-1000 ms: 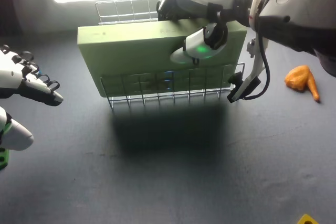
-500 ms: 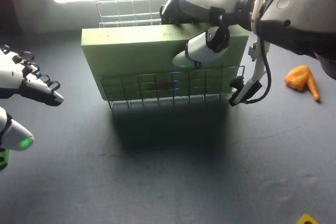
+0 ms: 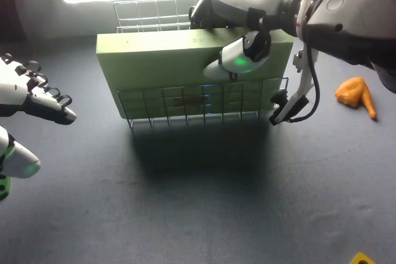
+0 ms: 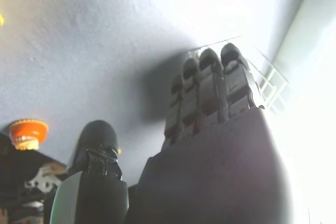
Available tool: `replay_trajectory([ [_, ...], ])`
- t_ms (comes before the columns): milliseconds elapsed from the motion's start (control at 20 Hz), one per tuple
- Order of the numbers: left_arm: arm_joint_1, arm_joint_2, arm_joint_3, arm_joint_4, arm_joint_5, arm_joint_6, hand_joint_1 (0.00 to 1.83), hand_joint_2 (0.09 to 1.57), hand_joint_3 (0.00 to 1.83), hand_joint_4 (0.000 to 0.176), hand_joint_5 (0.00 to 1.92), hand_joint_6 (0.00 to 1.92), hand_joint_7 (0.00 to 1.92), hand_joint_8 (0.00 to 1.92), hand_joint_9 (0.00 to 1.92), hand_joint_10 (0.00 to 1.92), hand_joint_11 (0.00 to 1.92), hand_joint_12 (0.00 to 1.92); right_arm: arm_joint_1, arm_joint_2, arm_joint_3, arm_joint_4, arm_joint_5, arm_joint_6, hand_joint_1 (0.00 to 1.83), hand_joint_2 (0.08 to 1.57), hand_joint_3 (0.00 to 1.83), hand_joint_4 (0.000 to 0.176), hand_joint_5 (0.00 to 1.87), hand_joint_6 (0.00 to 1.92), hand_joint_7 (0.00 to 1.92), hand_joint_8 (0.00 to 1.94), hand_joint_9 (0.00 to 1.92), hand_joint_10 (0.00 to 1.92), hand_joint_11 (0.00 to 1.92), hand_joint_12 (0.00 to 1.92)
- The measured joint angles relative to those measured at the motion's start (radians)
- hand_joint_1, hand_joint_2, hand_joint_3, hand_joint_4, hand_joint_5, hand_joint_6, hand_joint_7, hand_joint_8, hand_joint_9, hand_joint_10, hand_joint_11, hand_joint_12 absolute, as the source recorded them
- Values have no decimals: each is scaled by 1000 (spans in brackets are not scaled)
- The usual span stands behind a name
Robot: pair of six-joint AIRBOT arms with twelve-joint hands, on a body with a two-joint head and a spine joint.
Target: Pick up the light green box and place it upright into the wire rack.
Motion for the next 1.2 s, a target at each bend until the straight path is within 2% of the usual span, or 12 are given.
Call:
replay_trajectory([
  [200,0,0,0,0,0,0,141,1288,0,0,145,6,156,4,80,8,0,2,0,0,0,0,0,0,1382,1111,0,0,934,854,1017,969,906,1321,680,1485],
  [350,0,0,-3,0,0,0,177,1283,0,0,140,2,166,5,118,19,32,17,0,0,0,0,0,0,1381,1112,1,0,947,859,1000,993,895,1328,669,1505],
  [550,0,0,-5,0,0,0,156,1281,0,0,127,1,173,4,112,9,17,23,0,0,0,0,0,0,1384,1102,0,0,953,818,1038,925,929,1302,700,1475],
  [600,0,0,-5,0,0,0,120,1287,1,0,119,1,170,2,106,5,3,9,0,0,0,0,0,0,1077,1079,0,0,444,397,529,368,464,619,172,1268],
  [650,0,0,-5,0,0,0,112,1288,2,0,117,0,170,2,105,4,0,5,0,0,0,0,-2,0,1004,1077,0,0,381,200,472,127,426,326,35,1255],
  [700,0,0,-5,0,0,0,110,1288,2,0,116,0,170,2,104,4,0,3,0,0,0,1,-4,1,992,1075,0,0,395,100,479,37,455,185,11,1242],
  [800,0,0,-5,0,0,0,108,1289,2,0,108,0,158,0,90,0,0,0,0,0,0,-3,2,3,986,1060,0,0,407,31,466,4,469,75,0,1195],
  [1200,0,0,-5,0,0,0,117,1288,0,0,84,2,133,2,66,2,0,0,9,2,0,1,-7,3,1003,1040,0,0,407,10,448,2,463,31,0,1134],
])
